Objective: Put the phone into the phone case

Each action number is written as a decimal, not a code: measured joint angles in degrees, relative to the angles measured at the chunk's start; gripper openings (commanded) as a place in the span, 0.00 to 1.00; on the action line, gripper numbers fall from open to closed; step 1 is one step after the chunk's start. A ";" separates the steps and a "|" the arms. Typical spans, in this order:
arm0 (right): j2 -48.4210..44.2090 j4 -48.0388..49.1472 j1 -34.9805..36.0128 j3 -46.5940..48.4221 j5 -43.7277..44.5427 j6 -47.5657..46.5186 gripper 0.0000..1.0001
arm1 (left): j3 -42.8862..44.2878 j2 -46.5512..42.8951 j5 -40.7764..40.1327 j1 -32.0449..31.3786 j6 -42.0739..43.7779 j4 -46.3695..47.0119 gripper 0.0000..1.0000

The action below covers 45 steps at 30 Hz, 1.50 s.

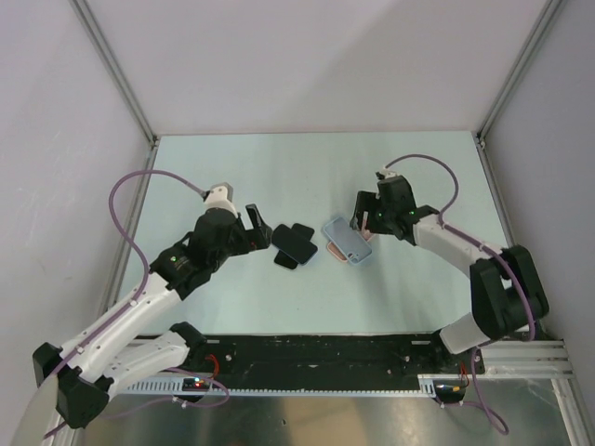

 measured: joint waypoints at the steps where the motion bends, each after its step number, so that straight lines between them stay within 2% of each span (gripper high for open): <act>1: 1.70 0.15 0.20 0.94 -0.26 -0.90 0.79 | -0.15 0.00 0.35 0.28 0.02 -0.09 0.98; 16: 12.79 -0.17 4.24 7.32 0.17 -10.80 0.65 | -0.98 -0.37 3.67 2.60 -0.02 -1.03 0.98; 27: 14.38 -1.33 4.13 7.32 -0.48 -12.17 0.42 | -0.98 -0.37 4.90 3.48 -0.04 -1.27 0.98; 38: 15.08 -1.62 1.75 7.32 -4.20 -11.47 0.05 | -0.98 0.85 6.93 3.76 -0.02 -1.62 0.98; 41: 14.91 -2.19 1.79 7.32 -4.81 -11.15 0.01 | -0.96 2.10 8.02 3.80 0.02 -1.62 0.98; 45: 13.03 -4.09 2.58 7.32 -5.33 -10.91 0.00 | -0.96 4.55 9.64 3.82 0.13 -1.60 0.98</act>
